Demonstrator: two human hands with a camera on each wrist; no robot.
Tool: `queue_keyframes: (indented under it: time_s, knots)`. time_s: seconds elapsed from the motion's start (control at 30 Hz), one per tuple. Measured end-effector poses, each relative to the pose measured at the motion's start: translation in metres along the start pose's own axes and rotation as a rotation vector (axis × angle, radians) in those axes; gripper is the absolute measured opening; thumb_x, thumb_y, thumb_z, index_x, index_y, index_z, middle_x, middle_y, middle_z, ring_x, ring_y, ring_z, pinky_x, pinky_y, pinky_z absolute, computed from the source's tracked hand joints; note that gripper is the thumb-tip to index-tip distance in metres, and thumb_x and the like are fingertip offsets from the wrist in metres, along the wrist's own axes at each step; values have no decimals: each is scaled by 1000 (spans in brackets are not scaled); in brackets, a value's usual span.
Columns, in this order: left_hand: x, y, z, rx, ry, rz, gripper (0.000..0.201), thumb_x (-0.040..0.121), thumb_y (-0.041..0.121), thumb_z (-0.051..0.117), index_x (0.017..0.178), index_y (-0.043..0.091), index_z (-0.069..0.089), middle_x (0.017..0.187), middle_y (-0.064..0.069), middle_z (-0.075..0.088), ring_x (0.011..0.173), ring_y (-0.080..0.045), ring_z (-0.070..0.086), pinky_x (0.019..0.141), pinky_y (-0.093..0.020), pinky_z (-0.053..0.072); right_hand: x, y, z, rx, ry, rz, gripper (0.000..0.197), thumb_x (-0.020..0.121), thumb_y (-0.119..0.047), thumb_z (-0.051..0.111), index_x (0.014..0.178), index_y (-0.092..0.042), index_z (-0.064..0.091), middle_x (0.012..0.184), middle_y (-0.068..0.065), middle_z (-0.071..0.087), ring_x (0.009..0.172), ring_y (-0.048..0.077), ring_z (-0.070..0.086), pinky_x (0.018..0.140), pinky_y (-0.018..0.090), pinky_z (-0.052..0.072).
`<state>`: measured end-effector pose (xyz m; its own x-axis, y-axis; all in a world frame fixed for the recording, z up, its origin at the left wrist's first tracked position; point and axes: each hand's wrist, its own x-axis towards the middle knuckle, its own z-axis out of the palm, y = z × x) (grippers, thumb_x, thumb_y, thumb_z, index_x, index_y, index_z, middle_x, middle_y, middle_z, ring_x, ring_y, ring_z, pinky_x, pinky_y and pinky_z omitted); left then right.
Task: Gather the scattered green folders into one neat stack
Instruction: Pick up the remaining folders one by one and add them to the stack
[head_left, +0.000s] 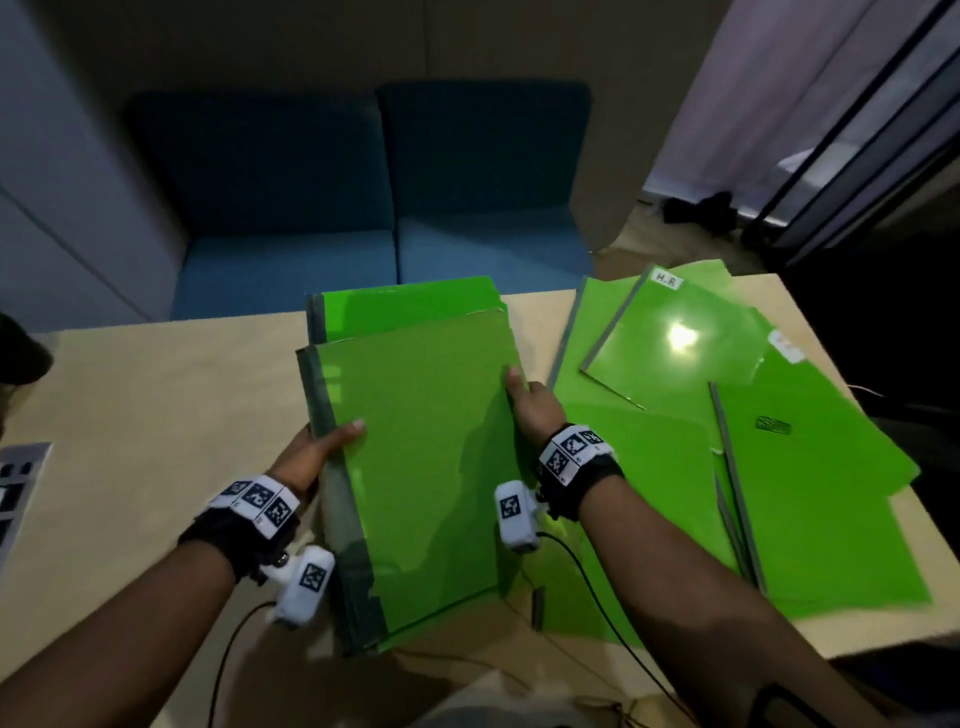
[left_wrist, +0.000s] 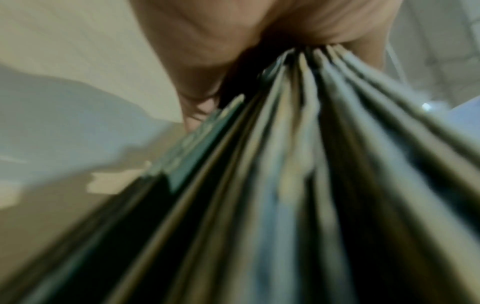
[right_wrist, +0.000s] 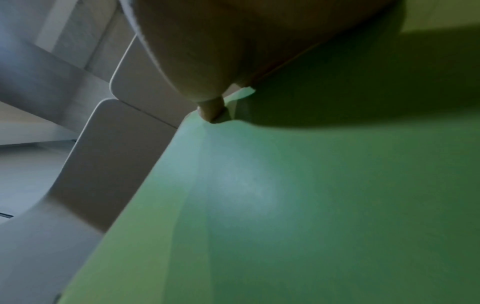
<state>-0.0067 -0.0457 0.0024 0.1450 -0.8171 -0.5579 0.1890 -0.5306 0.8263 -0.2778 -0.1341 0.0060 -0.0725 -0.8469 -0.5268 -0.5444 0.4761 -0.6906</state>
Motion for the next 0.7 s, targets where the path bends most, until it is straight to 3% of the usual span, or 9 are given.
queue_keyframes:
  time_s: [0.07,0.13,0.23,0.3,0.37,0.43,0.53,0.63,0.7]
  knots:
    - [13,-2,13,33,-22,-76,96,34,49,92,114,5,62,90,-11,76,81,-26,73,82,-40,54,4,6,-9,54,30,24,71,97,-57,34,136,1,47,142,23,47,126,37,49,101,37,40]
    - [26,-11,19,77,10,-132,78,54,45,87,114,2,63,86,-13,75,74,-27,72,75,-36,53,4,18,-9,125,23,80,71,95,-57,39,141,-2,43,145,21,46,128,37,48,106,40,40]
    - [39,-24,26,242,135,-160,82,66,48,80,128,0,55,112,-23,67,93,-34,64,91,-45,49,-3,32,-6,267,-31,172,80,91,-59,46,151,-11,24,152,16,36,134,36,42,110,46,37]
    - [43,-28,29,352,147,-179,80,73,46,77,130,-3,52,117,-25,63,96,-35,60,93,-45,47,-6,38,-8,281,-80,180,84,89,-59,50,152,-14,19,152,16,36,132,36,44,108,47,40]
    - [43,-30,30,431,142,-207,72,79,41,73,130,-5,51,119,-26,62,98,-37,60,91,-42,47,-10,37,-25,88,-171,78,80,91,-54,53,151,-8,25,151,17,38,132,33,45,109,43,39]
    - [44,-31,29,476,157,-228,71,81,41,71,132,-3,49,124,-27,60,106,-40,59,91,-42,46,-8,37,-57,8,-200,-58,67,94,-42,57,145,-3,38,146,14,46,129,24,49,105,30,38]
    - [47,-35,26,473,154,-241,82,75,48,73,134,-2,47,125,-28,59,108,-42,59,96,-47,46,-3,51,-134,138,-12,-110,43,94,-24,61,131,-2,56,132,12,59,112,13,54,88,18,36]
    - [47,-34,25,502,166,-281,97,62,60,76,131,-3,50,121,-27,61,104,-41,61,97,-51,46,7,114,-221,11,403,64,44,93,-25,62,130,-2,56,133,16,58,121,28,54,99,30,38]
    - [50,-36,20,501,171,-296,94,63,62,76,129,0,52,121,-26,62,104,-40,62,97,-49,46,4,178,-262,-204,544,309,61,89,-34,66,138,-3,47,140,22,50,129,38,46,107,43,38]
